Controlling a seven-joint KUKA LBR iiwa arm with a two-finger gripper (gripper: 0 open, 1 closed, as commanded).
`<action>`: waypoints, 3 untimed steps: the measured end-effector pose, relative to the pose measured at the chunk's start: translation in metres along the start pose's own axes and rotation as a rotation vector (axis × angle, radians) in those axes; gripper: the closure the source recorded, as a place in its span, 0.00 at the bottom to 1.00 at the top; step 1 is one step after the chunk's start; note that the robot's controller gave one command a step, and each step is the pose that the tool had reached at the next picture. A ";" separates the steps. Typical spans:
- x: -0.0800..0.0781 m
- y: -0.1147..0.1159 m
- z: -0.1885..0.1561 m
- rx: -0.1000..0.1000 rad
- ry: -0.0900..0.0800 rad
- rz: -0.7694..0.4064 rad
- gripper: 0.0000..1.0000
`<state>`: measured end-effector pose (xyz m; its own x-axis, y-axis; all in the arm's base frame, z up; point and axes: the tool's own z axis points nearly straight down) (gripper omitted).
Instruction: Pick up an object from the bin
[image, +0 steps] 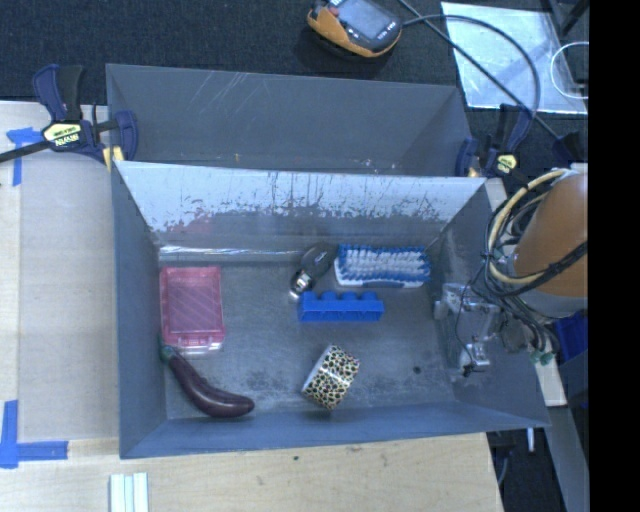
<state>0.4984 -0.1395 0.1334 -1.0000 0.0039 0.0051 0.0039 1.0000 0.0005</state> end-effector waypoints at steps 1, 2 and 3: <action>-0.002 0.001 -0.004 0.002 -0.008 -0.004 0.00; 0.009 0.050 -0.002 0.002 -0.004 -0.300 0.00; -0.036 0.043 -0.040 0.004 -0.009 -0.766 0.00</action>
Offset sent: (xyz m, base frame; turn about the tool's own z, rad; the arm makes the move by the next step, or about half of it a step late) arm -0.0165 0.0854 -0.0004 -0.5019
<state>0.5347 -0.0971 0.1732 -0.7231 -0.6908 -0.0035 -0.6907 0.7231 -0.0030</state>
